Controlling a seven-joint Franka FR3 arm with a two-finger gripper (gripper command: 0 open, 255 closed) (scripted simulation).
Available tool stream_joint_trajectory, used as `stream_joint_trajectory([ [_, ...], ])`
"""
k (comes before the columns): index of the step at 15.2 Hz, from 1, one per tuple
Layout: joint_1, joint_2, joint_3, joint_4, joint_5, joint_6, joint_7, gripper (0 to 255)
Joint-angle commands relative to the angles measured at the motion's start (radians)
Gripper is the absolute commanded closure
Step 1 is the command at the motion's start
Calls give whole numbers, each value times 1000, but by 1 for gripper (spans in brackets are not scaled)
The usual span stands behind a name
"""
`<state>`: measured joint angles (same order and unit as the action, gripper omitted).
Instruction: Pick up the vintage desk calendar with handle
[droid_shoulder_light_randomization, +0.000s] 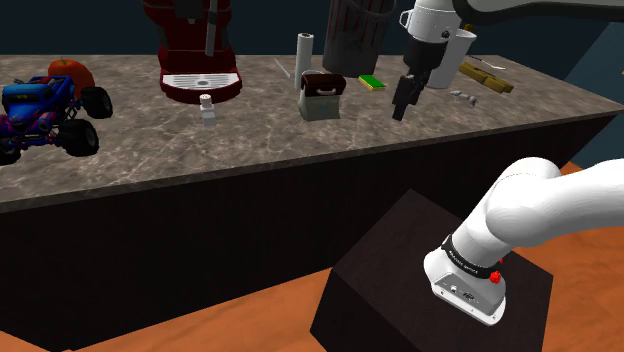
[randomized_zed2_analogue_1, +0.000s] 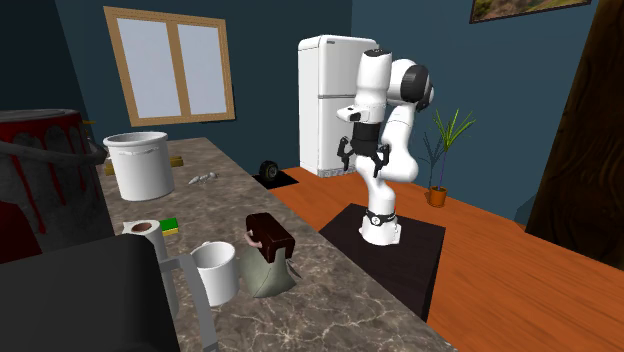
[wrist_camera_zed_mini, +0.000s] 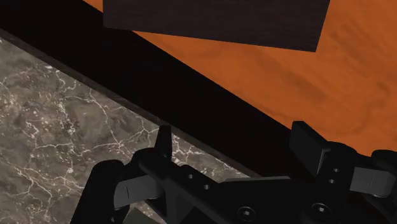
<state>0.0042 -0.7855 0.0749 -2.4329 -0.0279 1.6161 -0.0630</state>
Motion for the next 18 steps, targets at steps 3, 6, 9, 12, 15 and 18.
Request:
stream_joint_trajectory([
  [3,5,59,-30,23,-30,51,-76,0],
  [6,14,154,-72,68,-67,122,-186,0],
  [9,26,254,-107,126,-92,187,-294,0],
  [12,40,357,-137,196,-105,244,-400,0],
  [15,55,461,-162,277,-108,291,-505,0],
  [18,68,566,-179,369,-101,327,-608,0],
])
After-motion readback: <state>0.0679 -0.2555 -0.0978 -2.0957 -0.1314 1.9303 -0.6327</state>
